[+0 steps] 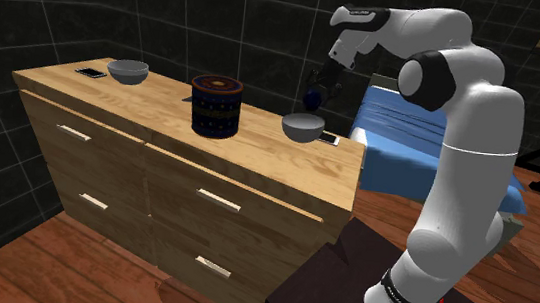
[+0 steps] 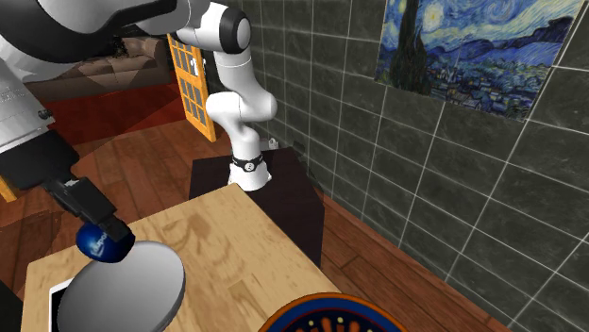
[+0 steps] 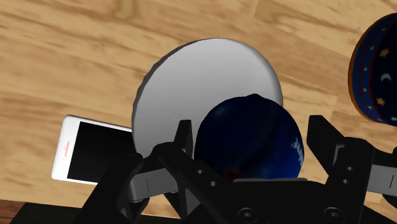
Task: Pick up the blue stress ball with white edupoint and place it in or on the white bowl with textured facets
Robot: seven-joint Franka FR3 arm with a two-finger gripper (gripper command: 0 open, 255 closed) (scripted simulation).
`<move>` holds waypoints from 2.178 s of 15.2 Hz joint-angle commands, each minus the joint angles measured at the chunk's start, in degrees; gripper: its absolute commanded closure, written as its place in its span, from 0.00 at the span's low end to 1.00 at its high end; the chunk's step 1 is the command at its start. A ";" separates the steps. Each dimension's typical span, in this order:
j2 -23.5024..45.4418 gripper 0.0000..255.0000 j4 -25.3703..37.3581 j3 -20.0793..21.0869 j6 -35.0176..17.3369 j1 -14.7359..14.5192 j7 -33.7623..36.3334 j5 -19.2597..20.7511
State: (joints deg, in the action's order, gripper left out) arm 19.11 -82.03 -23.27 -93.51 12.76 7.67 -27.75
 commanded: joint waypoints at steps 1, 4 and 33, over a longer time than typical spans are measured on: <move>-0.11 1.00 -1.59 0.01 -1.40 -0.14 -0.57 -0.04; -0.04 1.00 -3.76 0.08 -3.49 -0.38 -1.34 -0.18; 0.78 0.00 -0.21 -0.49 -0.21 1.28 -2.03 -0.29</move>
State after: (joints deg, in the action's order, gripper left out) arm 19.87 -82.30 -23.76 -93.76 14.03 5.63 -28.04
